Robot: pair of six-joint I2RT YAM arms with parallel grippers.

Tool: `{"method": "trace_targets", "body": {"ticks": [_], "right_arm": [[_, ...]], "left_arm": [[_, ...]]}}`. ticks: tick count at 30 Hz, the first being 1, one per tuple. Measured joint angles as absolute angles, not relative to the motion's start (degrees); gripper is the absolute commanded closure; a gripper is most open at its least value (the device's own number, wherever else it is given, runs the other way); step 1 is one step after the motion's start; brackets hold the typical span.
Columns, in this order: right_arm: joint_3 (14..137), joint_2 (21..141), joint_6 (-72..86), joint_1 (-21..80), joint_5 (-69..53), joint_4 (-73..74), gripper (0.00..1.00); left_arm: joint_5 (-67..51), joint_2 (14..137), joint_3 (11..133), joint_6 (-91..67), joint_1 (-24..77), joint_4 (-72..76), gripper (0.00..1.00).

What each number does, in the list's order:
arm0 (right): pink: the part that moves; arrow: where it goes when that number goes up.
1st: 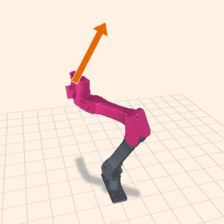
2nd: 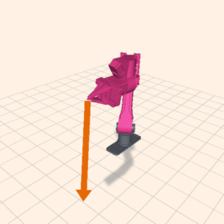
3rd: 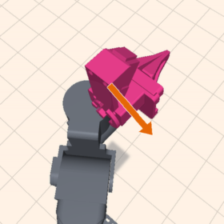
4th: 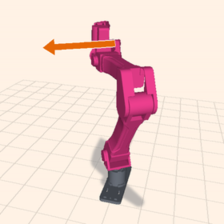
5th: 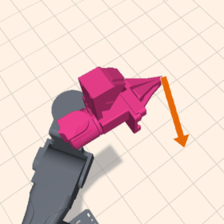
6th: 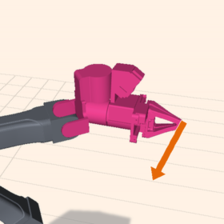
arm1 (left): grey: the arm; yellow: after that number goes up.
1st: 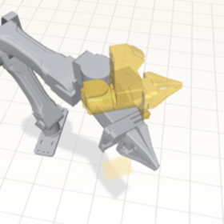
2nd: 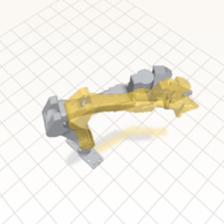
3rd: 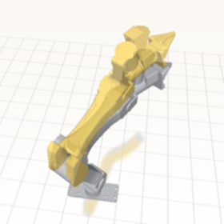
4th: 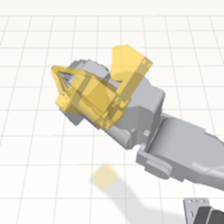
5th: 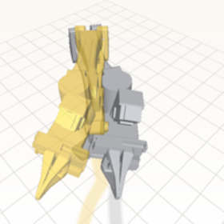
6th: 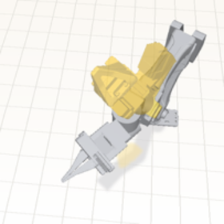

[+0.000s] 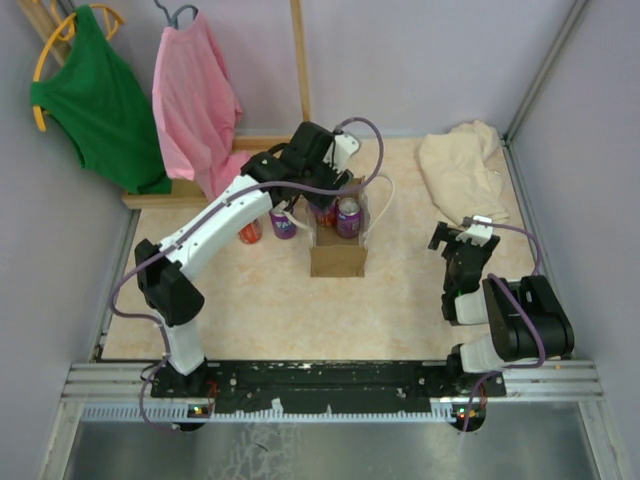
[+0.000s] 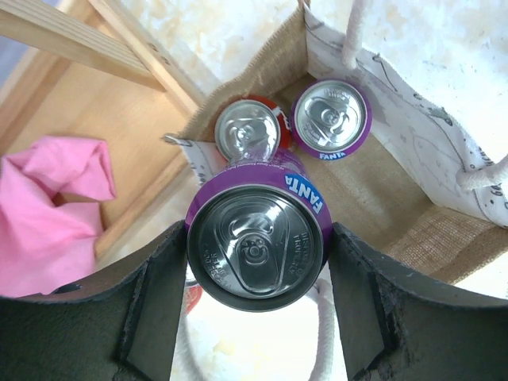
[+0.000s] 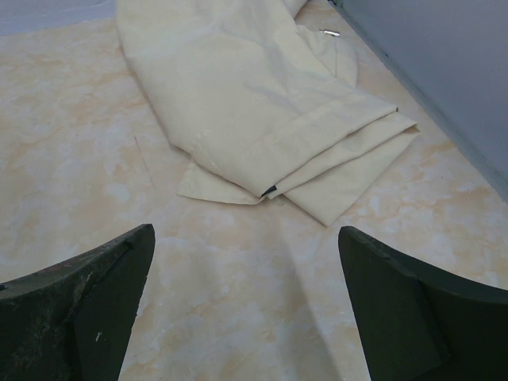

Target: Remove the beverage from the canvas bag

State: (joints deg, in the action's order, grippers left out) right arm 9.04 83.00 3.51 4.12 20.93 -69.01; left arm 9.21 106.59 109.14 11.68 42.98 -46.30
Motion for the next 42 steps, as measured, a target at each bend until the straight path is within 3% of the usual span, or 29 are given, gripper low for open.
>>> {"method": "trace_targets", "body": {"ticks": [10, 18, 29, 42], "right_arm": [[9.04, 83.0, 3.49, 4.12, 20.93, -69.01, 0.01], [9.04, 83.0, 3.49, 4.12, 20.93, -69.01, 0.01], [9.04, 83.0, 3.49, 4.12, 20.93, -69.01, 0.01], [9.04, 83.0, 3.49, 4.12, 20.95, -69.01, 0.01]], "left_arm": [[14.17, 102.69, 121.6, 15.14, 42.81, -46.48, 1.0], [19.38, 98.89, 123.04, 16.78, 39.99, -46.11, 1.0], [21.74, 87.77, 104.92, 14.22, 31.83, -45.84, 1.0], [12.95, 72.44, 80.23, 4.86, 31.83, -45.34, 1.0]]}}
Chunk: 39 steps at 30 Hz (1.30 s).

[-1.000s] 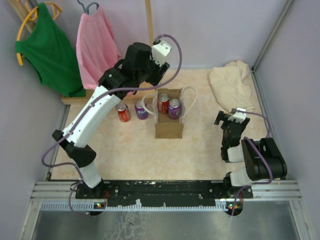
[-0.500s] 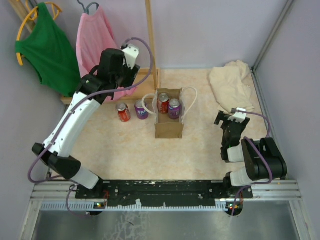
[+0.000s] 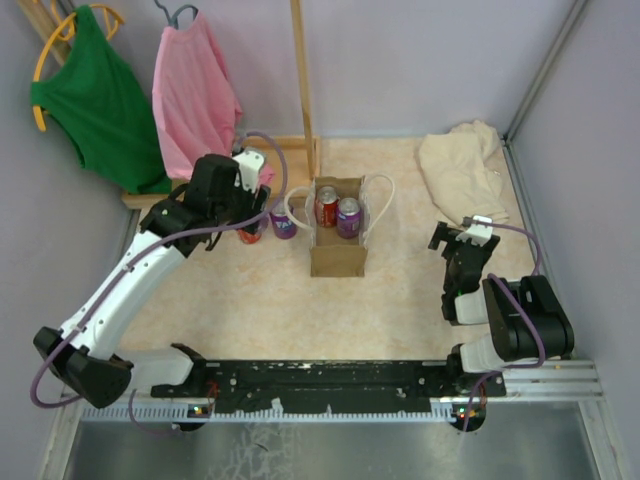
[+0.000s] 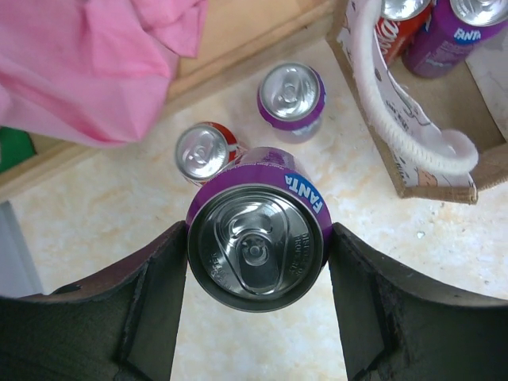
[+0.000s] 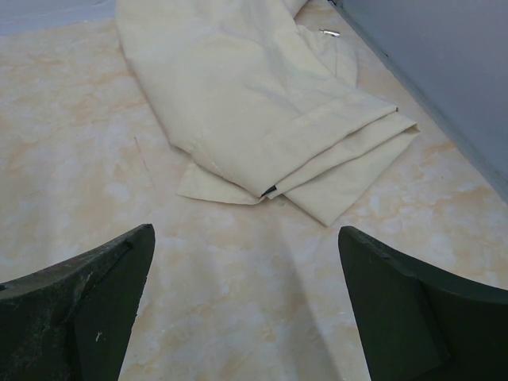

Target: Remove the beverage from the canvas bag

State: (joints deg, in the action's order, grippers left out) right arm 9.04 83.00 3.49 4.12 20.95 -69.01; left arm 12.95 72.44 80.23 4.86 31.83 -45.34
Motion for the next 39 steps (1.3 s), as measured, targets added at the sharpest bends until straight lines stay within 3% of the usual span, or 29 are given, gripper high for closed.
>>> {"method": "trace_targets", "body": {"ticks": [9, 28, 36, 39], "right_arm": [[9.04, 83.0, 3.49, 4.12, 20.93, -69.01, 0.01], [9.04, 83.0, 3.49, 4.12, 20.93, -69.01, 0.01], [9.04, 83.0, 3.49, 4.12, 20.93, -69.01, 0.01], [9.04, 83.0, 3.49, 4.12, 20.93, -69.01, 0.01]], "left_arm": [[5.19, 72.29, 66.96, -0.3, 31.81, -38.7, 1.0], [4.78, 87.13, 65.95, -1.52, 31.99, -33.43, 0.98], [4.86, 88.55, 65.95, -1.76, 32.01, -33.41, 0.73], [4.86, 88.58, 65.95, -1.87, 32.01, -33.41, 0.46]]}}
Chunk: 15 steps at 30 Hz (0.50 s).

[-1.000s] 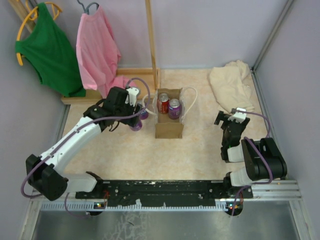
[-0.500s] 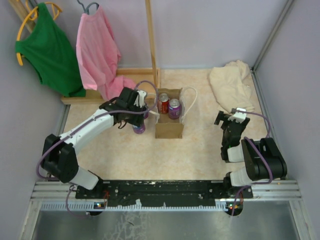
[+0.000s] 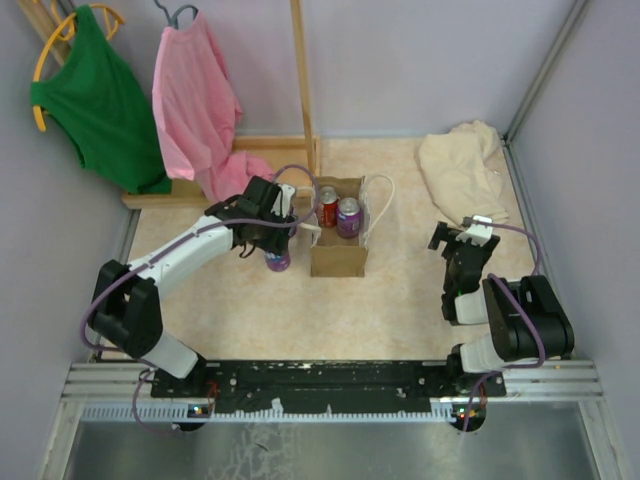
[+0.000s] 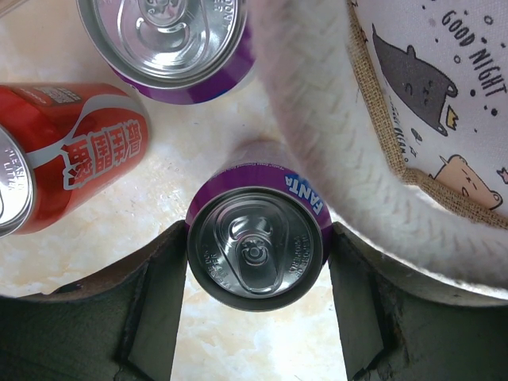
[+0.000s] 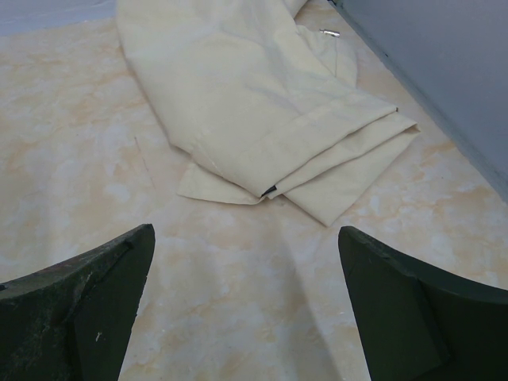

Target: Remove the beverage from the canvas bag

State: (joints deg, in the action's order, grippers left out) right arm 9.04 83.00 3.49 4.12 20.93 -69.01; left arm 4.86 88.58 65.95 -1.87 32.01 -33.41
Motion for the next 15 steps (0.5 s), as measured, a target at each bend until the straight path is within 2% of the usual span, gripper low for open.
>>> {"method": "trace_targets", "body": {"ticks": [3, 6, 8, 15], "right_arm": [[9.04, 83.0, 3.49, 4.12, 20.93, -69.01, 0.01], [9.04, 83.0, 3.49, 4.12, 20.93, -69.01, 0.01], [9.04, 83.0, 3.49, 4.12, 20.93, -69.01, 0.01], [9.04, 83.0, 3.46, 4.12, 20.93, -69.01, 0.01]], "left_arm": [[4.86, 88.58, 65.95, -2.17, 32.01, -33.41, 0.3], [4.82, 88.55, 65.95, -2.63, 32.01, -33.41, 0.09], [4.71, 88.33, 66.0, -2.87, 32.01, -33.21, 0.01], [4.69, 82.94, 68.86, -2.98, 32.03, -32.88, 0.01]]}}
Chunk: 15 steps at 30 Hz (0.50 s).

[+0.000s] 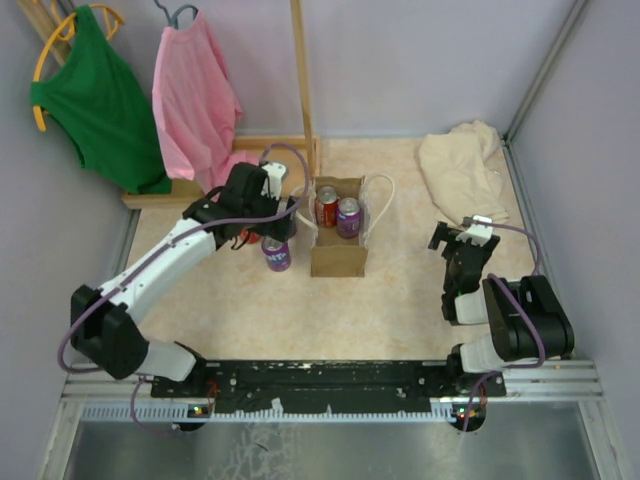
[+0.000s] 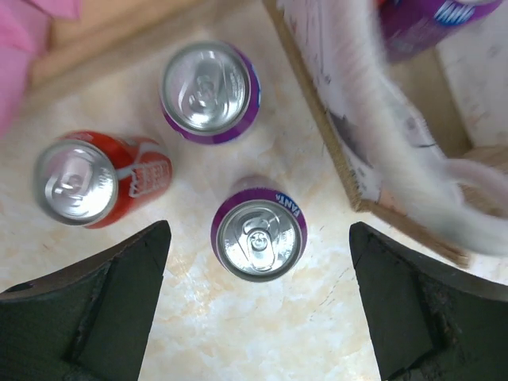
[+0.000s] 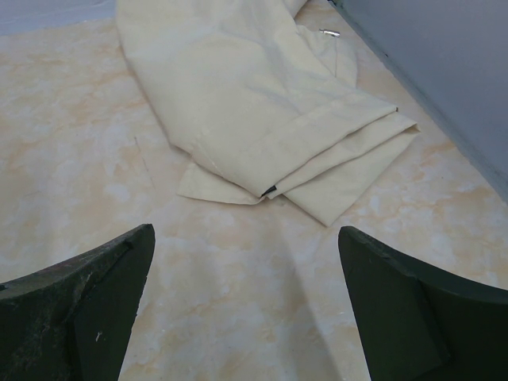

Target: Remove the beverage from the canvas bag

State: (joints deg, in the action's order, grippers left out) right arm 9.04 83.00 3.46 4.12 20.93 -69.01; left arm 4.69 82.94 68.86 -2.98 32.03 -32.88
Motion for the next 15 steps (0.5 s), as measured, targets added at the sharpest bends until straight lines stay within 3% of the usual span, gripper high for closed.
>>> {"method": "trace_targets", "body": {"ticks": [15], "right_arm": [[9.04, 83.0, 3.46, 4.12, 20.93, -69.01, 0.01]], "left_arm": [[0.71, 71.05, 85.03, 4.14, 34.11, -28.38, 0.01]]}}
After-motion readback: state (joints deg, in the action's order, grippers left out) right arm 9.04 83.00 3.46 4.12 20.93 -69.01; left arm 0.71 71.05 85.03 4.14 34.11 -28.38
